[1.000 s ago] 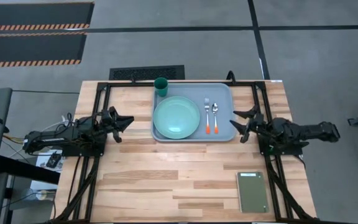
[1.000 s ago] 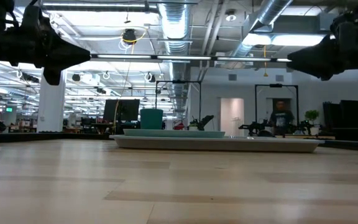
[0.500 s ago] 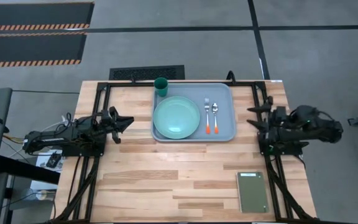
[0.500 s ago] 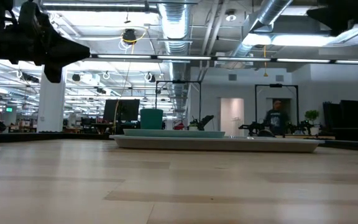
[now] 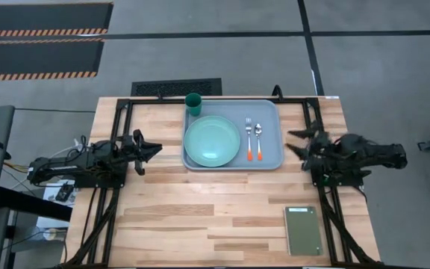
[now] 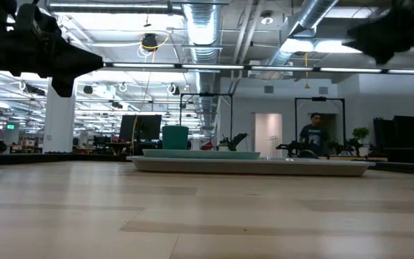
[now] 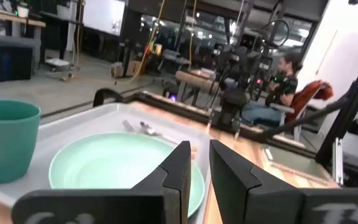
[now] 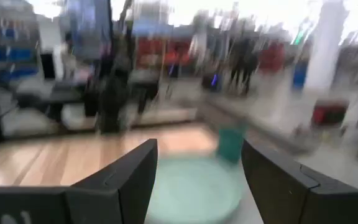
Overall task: Pick and place plate/cup/fork/spoon on tray
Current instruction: Return to Home Position
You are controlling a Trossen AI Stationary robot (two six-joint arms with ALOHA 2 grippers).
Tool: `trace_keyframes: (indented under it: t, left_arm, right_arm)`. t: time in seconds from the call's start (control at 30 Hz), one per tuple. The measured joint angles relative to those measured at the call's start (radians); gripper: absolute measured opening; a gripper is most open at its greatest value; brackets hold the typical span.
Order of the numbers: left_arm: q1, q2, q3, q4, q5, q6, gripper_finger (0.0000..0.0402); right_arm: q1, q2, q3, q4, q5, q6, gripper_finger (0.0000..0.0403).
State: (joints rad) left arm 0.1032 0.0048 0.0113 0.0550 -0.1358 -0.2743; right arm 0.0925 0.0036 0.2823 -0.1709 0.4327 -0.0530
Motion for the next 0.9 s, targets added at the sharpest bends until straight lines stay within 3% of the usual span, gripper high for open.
trace_keyframes:
  t: [0.2, 0.27, 0.5, 0.9]
  left_arm:
    - [0.0, 0.006, 0.0, -0.003, 0.0, 0.001, 0.0046]
    - [0.0, 0.008, -0.001, -0.003, 0.001, 0.004, 0.0046]
    - [0.0, 0.008, -0.001, -0.001, -0.006, 0.026, 0.0046]
    - [0.0, 0.008, -0.003, -0.001, -0.006, -0.046, 0.0046]
  right_arm:
    - [0.0, 0.0, -0.211, 0.1, 0.033, 0.115, 0.026]
    - [-0.003, 0.011, -0.274, 0.241, 0.052, 0.115, 0.026]
    - [-0.011, 0.066, -0.269, 0.364, 0.097, 0.066, 0.026]
    - [-0.008, 0.068, -0.268, 0.238, 0.092, 0.089, 0.026]
